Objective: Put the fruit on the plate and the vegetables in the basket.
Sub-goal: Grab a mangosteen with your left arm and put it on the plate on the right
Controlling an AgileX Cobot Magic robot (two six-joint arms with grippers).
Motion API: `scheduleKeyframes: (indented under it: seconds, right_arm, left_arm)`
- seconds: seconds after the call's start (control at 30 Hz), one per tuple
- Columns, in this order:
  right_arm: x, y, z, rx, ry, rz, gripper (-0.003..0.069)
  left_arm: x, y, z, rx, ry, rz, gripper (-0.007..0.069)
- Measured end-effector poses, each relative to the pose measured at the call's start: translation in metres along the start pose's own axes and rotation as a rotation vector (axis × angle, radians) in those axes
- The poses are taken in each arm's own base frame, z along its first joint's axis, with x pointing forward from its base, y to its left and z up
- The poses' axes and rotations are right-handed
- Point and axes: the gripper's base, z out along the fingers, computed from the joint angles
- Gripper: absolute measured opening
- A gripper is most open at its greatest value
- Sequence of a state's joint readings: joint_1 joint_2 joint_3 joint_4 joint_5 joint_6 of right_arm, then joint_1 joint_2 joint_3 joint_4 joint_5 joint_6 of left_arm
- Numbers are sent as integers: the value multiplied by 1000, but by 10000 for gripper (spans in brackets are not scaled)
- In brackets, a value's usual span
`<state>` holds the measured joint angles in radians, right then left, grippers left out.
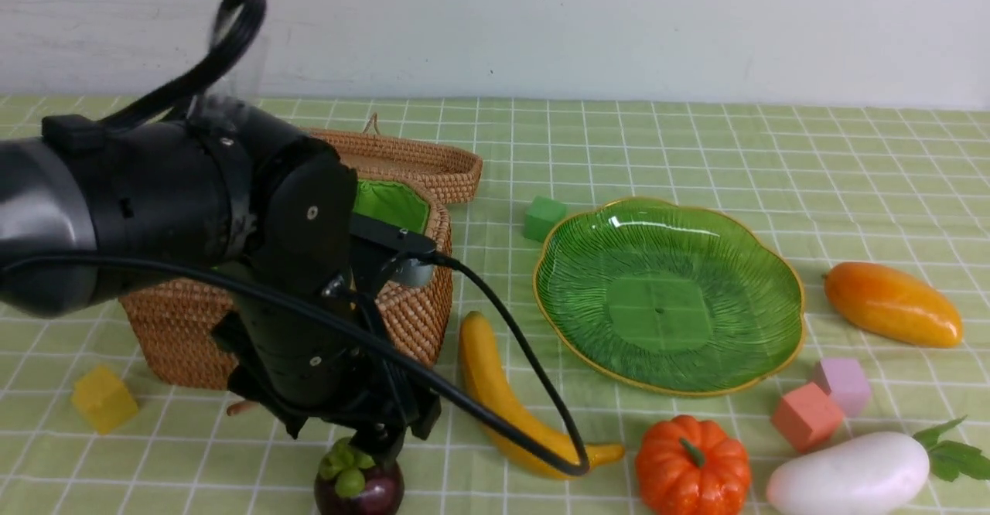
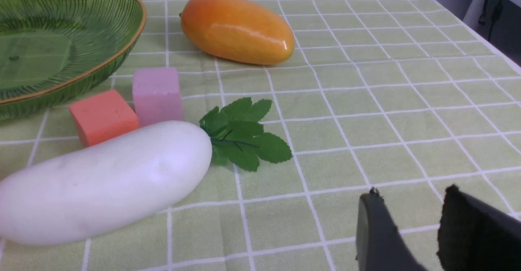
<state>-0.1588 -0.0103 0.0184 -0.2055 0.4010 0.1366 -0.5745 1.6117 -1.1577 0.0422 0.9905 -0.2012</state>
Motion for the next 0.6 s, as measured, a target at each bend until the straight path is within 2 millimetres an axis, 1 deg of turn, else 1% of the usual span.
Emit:
scheduleKeyframes:
  seconds: [0.07,0.23,0.4,0.6]
  right_arm:
    - [0,0,0,0,0,0,241]
    - [0,0,0,0,0,0,241]
    - [0,0,0,0,0,0,241]
    - [0,0,0,0,0,0,241]
  left_arm:
    - [2,1,6,-7,-2,30,629]
    - [6,0,18,8,-25,43,632]
    - [4,-1,28,11,-46,48,632]
    - [2,-2,50,3,6,51,632]
